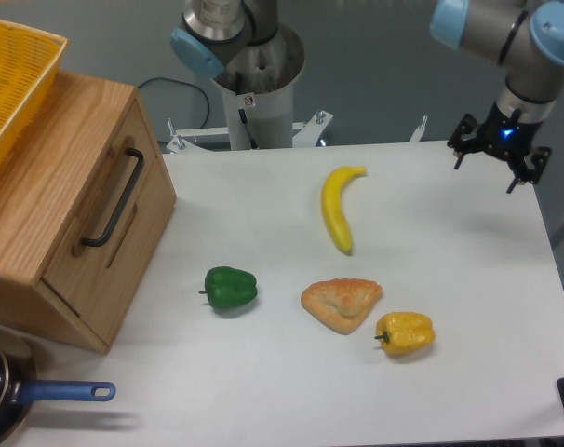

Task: Slide open the top drawer
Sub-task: 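Move the open gripper across the table toward the drawer's black handle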

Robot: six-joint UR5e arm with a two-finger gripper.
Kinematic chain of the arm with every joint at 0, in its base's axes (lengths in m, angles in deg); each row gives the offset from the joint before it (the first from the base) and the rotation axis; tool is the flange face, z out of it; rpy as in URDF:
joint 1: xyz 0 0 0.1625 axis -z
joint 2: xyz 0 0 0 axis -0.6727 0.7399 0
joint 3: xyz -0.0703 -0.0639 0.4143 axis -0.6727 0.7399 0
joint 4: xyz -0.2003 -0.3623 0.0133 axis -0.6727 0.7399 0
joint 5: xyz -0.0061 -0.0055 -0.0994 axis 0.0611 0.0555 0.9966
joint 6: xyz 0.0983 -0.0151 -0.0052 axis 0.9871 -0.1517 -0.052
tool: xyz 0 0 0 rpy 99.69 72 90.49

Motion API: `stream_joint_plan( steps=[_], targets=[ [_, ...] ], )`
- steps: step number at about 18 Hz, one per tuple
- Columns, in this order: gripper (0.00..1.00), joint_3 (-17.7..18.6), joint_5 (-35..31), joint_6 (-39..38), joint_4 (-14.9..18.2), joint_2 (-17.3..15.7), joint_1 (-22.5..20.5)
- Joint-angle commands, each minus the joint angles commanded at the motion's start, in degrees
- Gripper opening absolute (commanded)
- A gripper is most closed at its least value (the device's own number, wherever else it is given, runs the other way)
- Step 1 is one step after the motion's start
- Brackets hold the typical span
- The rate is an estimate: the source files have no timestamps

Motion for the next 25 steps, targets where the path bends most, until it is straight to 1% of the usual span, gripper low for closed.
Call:
stream_joint_plan(
  steps=[2,5,8,10,13,18,25],
  targets=[
    [1.0,0.45,-0.27,-3.42,2.27,-1.93,0.44],
    [1.0,0.36,-0.27,-6.59,8.24,-4.4,0.88],
    [1.0,0.01,0.35,-10.62,13.7,-5.72,1.93],
    [1.0,-0.26,0.61,-14.06,15.2,-6.16,2.9],
    [1.0,-0.26,0.96,-17.22,16.7,-6.87,5.0],
    [1.0,-0.61,3.33,-26.19,16.61,-7.22,10.36],
    [1.0,-0.17,4.92,-30.59,16.96,-8.8,15.55]
  ],
)
